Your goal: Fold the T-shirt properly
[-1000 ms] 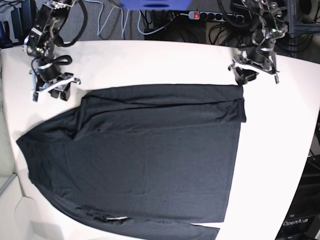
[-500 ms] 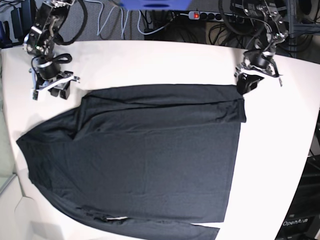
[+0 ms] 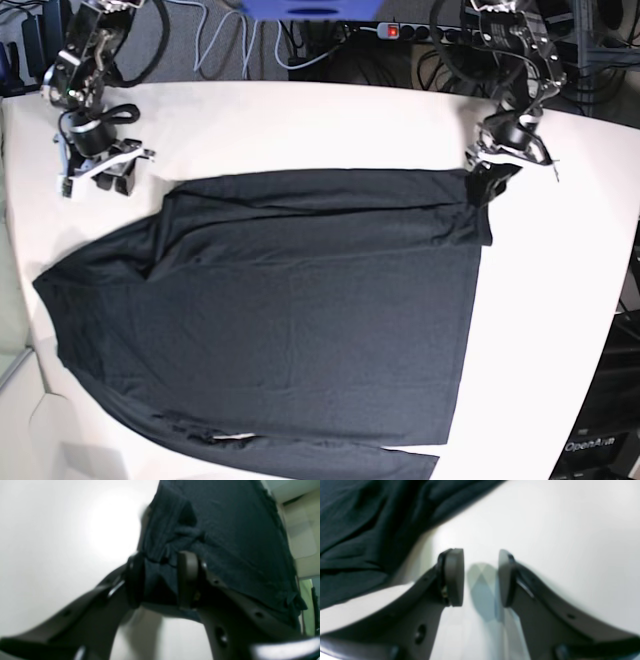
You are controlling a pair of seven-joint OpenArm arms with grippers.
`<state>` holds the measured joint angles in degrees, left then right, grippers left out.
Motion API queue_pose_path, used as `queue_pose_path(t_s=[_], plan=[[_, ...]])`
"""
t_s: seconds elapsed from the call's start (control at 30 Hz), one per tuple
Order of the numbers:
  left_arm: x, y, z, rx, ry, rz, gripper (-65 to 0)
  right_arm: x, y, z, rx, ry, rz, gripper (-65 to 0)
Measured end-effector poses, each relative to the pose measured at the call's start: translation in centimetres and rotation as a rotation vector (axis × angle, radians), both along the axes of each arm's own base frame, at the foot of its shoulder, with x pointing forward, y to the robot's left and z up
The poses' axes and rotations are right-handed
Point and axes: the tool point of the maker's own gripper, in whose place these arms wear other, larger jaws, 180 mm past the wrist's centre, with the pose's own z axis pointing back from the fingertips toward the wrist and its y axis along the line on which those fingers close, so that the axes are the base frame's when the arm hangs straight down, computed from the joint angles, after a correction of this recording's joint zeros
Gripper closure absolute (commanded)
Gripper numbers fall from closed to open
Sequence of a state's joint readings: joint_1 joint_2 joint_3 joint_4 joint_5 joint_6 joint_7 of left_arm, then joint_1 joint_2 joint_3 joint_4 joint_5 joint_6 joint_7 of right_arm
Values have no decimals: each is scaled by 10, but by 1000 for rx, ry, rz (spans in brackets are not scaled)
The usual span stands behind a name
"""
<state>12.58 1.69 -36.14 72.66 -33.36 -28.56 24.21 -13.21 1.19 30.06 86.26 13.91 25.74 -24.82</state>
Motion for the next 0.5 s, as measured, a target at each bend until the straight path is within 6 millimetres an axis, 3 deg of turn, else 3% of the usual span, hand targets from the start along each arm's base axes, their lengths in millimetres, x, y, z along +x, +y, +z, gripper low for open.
queue_pose_path(t_s=[0.17,0.5], plan=[[11,-2,-4,-10,-5,-1,-234,0,1,0,2,-1,0,-240],[12,-2,-5,-11,-6,-4,-211,0,1,0,2,0,0,-240]])
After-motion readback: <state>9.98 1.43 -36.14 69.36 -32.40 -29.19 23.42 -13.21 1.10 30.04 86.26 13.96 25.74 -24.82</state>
